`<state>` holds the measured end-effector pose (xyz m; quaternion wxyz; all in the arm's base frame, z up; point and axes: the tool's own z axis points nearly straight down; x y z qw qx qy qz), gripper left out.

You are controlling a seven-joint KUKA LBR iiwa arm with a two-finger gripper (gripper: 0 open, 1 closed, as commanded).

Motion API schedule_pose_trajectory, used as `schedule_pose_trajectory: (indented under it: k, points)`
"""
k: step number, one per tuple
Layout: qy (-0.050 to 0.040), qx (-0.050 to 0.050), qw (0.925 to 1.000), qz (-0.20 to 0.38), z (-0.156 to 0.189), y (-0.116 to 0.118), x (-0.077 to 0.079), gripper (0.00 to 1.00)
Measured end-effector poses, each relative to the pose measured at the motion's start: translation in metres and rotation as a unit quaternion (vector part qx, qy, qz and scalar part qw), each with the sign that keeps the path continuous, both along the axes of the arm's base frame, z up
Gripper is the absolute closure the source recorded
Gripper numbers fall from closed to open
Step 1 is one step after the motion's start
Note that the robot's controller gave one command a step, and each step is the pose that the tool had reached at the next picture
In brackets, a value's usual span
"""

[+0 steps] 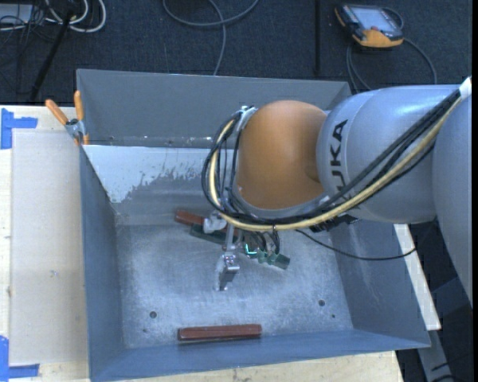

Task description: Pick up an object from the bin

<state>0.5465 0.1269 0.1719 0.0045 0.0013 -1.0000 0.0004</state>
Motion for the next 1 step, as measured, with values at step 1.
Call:
schedule_pose_trajectory:
  k: [1]
  points:
    - [-0.0036,0.000,1.0000,-0.002,0.0041,-0.0011,0.0020,1.00]
